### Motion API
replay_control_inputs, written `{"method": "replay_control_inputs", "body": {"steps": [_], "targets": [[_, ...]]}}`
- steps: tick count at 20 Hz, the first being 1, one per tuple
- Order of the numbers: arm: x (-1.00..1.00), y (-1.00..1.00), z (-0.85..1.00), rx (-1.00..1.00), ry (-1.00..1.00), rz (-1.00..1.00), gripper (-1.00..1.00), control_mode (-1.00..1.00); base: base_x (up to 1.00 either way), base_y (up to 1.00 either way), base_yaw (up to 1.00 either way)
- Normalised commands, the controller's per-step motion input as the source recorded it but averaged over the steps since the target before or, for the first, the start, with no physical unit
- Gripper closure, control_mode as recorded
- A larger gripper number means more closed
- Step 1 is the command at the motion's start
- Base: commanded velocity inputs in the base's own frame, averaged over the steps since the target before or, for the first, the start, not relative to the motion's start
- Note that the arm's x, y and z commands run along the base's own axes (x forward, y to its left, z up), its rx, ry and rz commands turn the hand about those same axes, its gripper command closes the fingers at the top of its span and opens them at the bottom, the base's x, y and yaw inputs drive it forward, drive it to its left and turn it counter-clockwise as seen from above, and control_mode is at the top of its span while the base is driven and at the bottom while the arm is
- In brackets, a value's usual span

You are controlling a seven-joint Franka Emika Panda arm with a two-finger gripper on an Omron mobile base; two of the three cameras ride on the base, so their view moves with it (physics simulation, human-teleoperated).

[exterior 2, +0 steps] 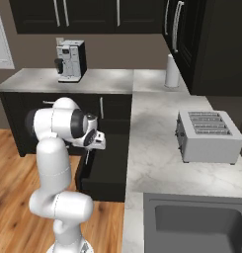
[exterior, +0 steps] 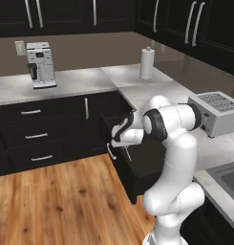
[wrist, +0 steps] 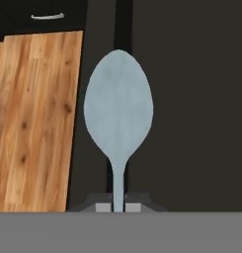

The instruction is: Pick up the metallic utensils from the counter and place them in the open drawer. Make sure not to pick up any wooden utensils.

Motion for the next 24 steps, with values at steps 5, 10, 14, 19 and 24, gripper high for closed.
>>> {"method": "replay_control_inputs", "body": {"steps": [5,10,14,19,24], "targets": [[0.05,0.48,-0.16,0.0,0.0,-0.09,1.0,-1.0,0.0,0.0,0.0],[0.11,0.42,-0.06,0.0,0.0,-0.11,1.0,-1.0,0.0,0.0,0.0],[0.2,0.51,-0.09,0.0,0.0,-0.13,1.0,-1.0,0.0,0.0,0.0],[0.36,0.72,-0.32,0.0,0.0,-0.18,1.0,-1.0,0.0,0.0,0.0],[0.34,0.84,-0.35,0.0,0.0,-0.19,1.0,-1.0,0.0,0.0,0.0]]}}
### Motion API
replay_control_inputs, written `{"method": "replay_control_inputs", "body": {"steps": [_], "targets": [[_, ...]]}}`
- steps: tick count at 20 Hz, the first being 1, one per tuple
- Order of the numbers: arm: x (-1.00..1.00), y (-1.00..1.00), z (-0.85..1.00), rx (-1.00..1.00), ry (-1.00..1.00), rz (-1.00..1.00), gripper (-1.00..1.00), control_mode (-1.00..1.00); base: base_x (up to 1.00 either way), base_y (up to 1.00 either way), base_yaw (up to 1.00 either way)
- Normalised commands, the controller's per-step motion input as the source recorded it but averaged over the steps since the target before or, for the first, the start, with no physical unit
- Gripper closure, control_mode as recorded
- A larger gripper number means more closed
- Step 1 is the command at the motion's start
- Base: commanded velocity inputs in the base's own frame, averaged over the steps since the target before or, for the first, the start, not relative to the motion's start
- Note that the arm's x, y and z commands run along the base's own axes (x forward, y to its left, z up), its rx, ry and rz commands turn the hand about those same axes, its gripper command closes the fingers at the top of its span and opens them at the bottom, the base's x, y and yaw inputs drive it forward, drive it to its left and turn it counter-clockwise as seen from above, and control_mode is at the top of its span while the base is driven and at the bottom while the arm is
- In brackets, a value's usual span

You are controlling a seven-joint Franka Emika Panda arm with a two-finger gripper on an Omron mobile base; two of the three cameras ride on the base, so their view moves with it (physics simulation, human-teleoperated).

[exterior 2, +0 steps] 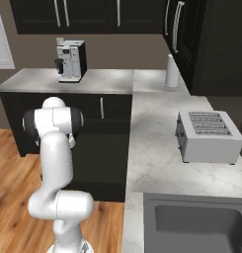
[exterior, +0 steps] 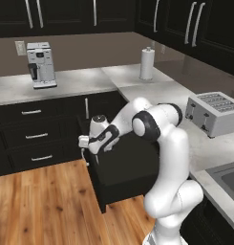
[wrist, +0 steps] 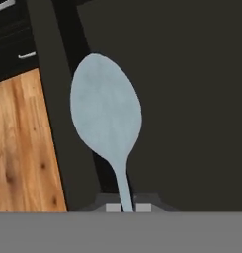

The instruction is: Pick up the metallic utensils from the counter and place them in the open drawer. Make sure not to pick up any wooden utensils.

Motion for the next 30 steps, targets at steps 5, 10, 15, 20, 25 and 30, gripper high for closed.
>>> {"method": "replay_control_inputs", "body": {"steps": [5,10,15,20,25,30], "targets": [[0.33,0.82,-0.39,0.0,0.0,-0.18,1.0,-1.0,0.0,0.0,0.0],[0.32,0.37,-0.08,0.0,0.0,-0.14,1.0,-1.0,0.0,0.0,0.0],[0.27,0.0,0.61,0.0,0.03,-0.06,1.0,-1.0,0.0,0.0,0.0],[0.1,-0.26,0.79,0.0,0.05,-0.06,1.0,-1.0,0.0,0.0,0.0],[0.0,-0.6,0.6,0.0,0.2,0.0,1.0,-1.0,0.0,0.0,0.0],[0.06,-0.76,0.0,0.0,0.18,0.04,1.0,-1.0,0.0,0.0,0.0]]}}
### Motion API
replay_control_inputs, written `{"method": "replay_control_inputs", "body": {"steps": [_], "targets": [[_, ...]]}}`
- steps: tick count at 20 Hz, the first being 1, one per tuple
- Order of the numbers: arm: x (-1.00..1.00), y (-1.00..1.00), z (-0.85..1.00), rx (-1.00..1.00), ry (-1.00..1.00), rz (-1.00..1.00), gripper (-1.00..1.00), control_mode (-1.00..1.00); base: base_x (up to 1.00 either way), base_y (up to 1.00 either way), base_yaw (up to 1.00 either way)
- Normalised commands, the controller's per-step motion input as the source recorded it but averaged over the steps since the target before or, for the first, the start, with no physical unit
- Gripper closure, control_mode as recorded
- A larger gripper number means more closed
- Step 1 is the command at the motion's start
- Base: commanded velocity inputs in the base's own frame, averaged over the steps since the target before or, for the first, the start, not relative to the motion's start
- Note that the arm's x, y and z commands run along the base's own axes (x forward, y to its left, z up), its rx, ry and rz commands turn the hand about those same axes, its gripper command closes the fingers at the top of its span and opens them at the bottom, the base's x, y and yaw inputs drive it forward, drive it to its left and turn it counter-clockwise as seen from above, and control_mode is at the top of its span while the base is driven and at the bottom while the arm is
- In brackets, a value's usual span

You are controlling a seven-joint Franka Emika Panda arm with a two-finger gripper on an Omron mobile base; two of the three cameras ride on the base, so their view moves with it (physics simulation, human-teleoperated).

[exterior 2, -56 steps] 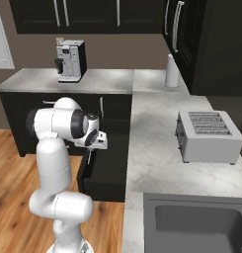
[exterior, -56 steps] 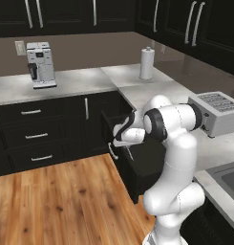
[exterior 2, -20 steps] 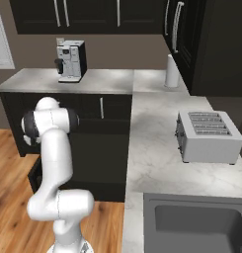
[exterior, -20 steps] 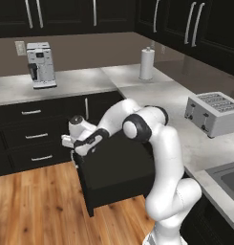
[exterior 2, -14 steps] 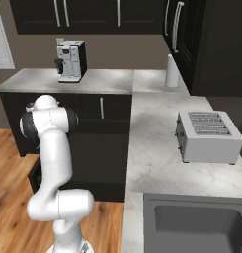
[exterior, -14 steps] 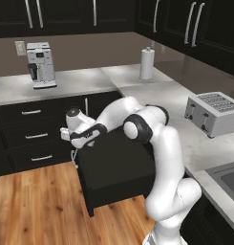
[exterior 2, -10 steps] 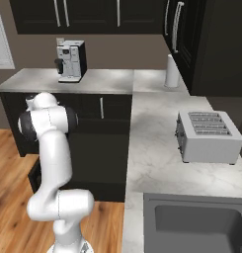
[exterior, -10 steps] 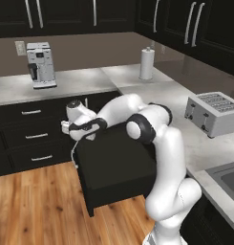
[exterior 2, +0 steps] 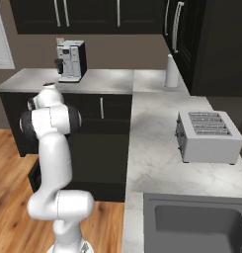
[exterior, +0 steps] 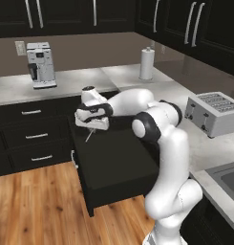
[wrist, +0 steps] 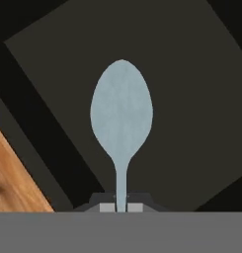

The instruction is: Pick up the metallic utensils from the counter and place them in the open drawer. Make sure not to pick up any wooden utensils.

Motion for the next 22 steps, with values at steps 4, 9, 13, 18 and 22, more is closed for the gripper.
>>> {"method": "replay_control_inputs", "body": {"steps": [4,9,13,18,22], "targets": [[0.33,-0.75,-0.42,0.0,0.15,0.2,1.0,-1.0,0.0,0.0,0.0],[0.61,-0.35,-0.45,0.0,0.15,0.2,1.0,-1.0,0.0,0.0,0.0],[0.72,-0.18,-0.42,0.0,0.08,0.19,1.0,-1.0,0.0,0.0,0.0],[0.47,-0.02,-0.47,0.0,0.08,0.13,1.0,-1.0,0.0,0.0,0.0],[0.26,0.0,-0.7,0.0,0.02,0.12,1.0,-1.0,0.0,0.0,0.0]]}}
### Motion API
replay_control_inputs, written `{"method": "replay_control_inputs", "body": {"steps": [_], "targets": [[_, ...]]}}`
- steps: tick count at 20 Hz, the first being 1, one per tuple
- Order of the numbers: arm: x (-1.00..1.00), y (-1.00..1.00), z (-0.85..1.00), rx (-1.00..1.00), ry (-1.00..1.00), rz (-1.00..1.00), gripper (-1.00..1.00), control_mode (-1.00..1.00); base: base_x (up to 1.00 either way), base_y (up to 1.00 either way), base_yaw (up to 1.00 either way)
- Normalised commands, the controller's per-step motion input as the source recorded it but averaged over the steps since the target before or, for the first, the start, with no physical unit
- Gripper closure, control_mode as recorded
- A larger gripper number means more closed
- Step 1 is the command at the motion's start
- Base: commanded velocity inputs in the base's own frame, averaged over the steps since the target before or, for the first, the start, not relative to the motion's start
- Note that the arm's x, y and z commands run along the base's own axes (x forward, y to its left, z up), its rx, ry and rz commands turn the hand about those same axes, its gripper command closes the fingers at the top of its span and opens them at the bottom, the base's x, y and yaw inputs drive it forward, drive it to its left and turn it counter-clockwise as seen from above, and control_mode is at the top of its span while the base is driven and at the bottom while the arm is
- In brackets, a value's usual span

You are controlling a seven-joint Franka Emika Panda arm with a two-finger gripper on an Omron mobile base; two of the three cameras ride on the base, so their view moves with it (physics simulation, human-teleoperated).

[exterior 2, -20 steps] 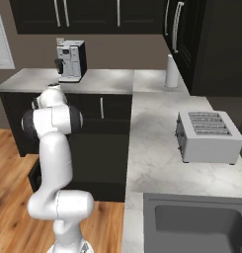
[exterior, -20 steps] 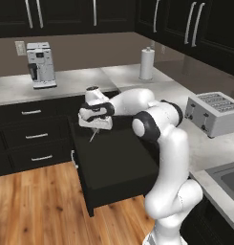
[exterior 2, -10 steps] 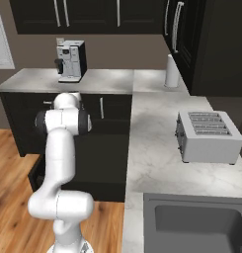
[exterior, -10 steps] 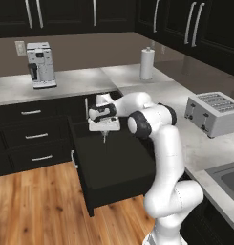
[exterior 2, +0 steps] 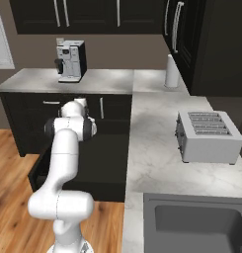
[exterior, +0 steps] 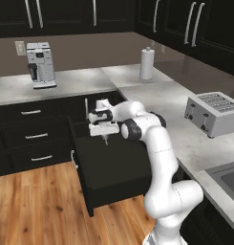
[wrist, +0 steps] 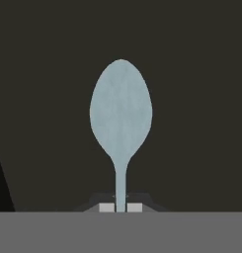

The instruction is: Pick up the metallic utensils from the counter and place them in the open drawer. Make sure not to pick up any wooden utensils.

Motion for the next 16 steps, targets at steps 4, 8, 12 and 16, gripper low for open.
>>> {"method": "replay_control_inputs", "body": {"steps": [4,8,12,16], "targets": [[0.0,0.0,-0.66,0.0,0.0,0.09,1.0,-1.0,0.0,0.0,0.0],[0.0,0.0,-0.58,0.0,0.01,0.09,1.0,-1.0,0.0,0.0,0.0],[-0.23,-0.02,-0.09,0.0,0.06,0.08,1.0,-1.0,0.0,0.0,0.0],[-0.85,-0.17,0.04,0.03,0.0,0.04,1.0,-1.0,0.0,0.0,0.0]]}}
